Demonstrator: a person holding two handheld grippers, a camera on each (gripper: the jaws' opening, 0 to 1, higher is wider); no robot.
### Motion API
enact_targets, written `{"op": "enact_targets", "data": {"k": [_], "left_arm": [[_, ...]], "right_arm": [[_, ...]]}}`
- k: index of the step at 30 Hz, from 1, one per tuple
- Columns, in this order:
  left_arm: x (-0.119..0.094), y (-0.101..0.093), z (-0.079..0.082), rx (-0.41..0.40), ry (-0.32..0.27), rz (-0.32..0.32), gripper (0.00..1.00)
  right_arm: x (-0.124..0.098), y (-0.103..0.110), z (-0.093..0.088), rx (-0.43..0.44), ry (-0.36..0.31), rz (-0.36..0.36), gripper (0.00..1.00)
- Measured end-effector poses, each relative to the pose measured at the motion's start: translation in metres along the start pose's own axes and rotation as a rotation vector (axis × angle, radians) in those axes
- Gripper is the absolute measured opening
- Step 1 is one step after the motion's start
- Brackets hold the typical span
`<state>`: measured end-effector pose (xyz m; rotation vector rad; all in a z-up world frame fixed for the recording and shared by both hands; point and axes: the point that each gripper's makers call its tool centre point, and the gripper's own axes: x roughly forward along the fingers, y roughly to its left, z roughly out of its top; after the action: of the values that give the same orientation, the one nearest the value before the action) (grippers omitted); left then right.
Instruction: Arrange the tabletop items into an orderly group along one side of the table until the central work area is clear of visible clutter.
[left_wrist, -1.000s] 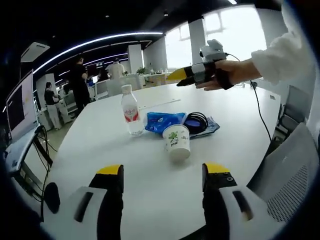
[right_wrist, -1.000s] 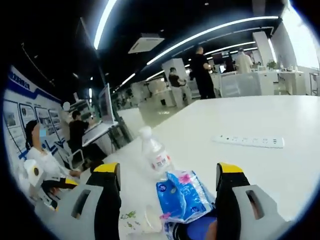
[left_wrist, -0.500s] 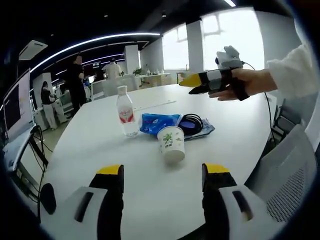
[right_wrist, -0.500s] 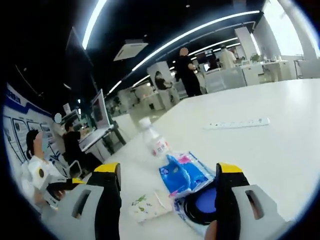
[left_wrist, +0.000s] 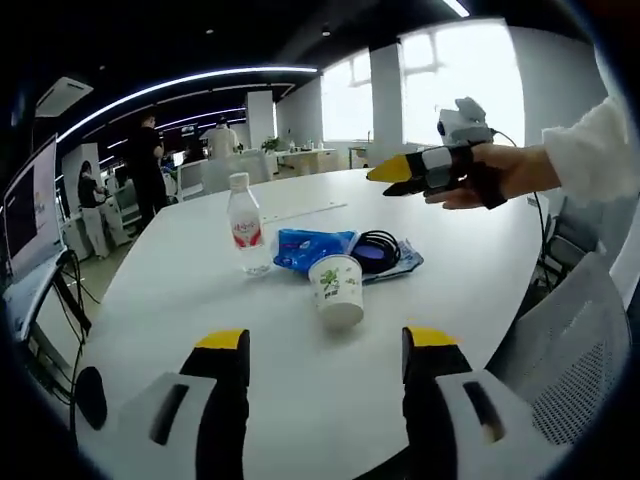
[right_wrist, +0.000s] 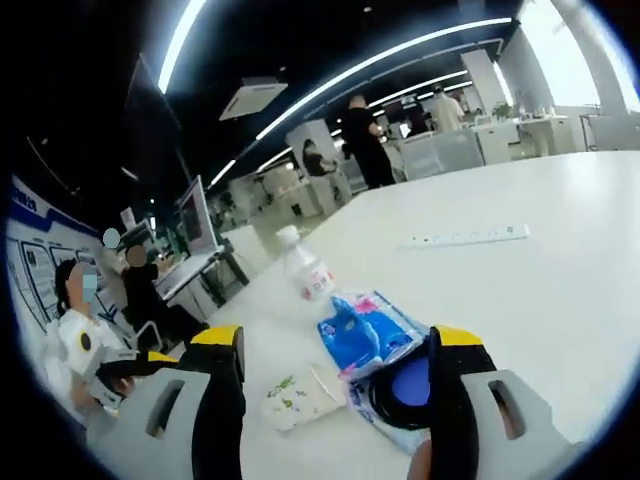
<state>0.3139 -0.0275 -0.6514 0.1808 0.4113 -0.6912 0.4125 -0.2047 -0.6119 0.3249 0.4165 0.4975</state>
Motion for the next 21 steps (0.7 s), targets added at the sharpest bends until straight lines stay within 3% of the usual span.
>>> {"op": "enact_targets", "data": {"k": [4,10,17,21], "left_arm": [[-0.001,-0.001,0.003,0.002,-0.011,0.0,0.62],[0.011,0.014,0.014,-0.064,-0.033,0.024,0.64],[0.047,0.035,0.046,-0.081,-0.045,0.004,0.63],[0.068,0.048,0.06,-0.16,-0.033,-0.024,0.64]], "right_arm": [[-0.001,0.0,-0.008,0.038,-0.004,-0.017,0.72],[-0.006,0.006,-0.017,0.095,-0.02,-0.04,0.72],[-0.009,-0.002,-0.024,0.148,-0.031,-0.077,0.71],[-0.015,-0.004,-0.025,0.175,-0.05,-0.103,0.7]]}}
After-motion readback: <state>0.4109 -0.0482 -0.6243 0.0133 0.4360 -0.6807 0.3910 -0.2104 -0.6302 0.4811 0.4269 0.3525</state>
